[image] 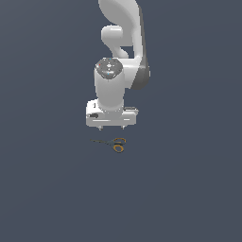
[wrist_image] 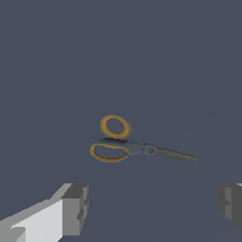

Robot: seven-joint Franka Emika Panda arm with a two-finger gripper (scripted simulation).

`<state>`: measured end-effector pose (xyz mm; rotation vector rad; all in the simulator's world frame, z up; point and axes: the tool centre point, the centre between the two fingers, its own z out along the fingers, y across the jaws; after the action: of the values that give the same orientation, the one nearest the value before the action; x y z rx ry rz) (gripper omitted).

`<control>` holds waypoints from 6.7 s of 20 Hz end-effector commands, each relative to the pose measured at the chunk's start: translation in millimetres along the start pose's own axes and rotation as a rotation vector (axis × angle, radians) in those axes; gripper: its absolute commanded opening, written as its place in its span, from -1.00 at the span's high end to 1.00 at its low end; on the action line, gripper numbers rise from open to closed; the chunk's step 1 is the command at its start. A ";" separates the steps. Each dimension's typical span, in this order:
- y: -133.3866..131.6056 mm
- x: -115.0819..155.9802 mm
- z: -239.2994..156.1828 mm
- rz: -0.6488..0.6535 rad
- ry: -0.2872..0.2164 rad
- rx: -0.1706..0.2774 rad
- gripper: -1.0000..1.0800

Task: Pick up the object and move it to a goal position.

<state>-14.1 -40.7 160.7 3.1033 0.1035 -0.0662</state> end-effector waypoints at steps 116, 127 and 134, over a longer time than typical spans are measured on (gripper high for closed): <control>-151.7 20.9 -86.2 -1.126 0.058 0.007 1.00; -212.4 38.8 -171.9 -1.123 0.058 0.007 1.00; -228.8 45.1 -195.2 -1.122 0.058 0.007 1.00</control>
<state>22.3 194.8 341.5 2.6018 1.7616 0.0000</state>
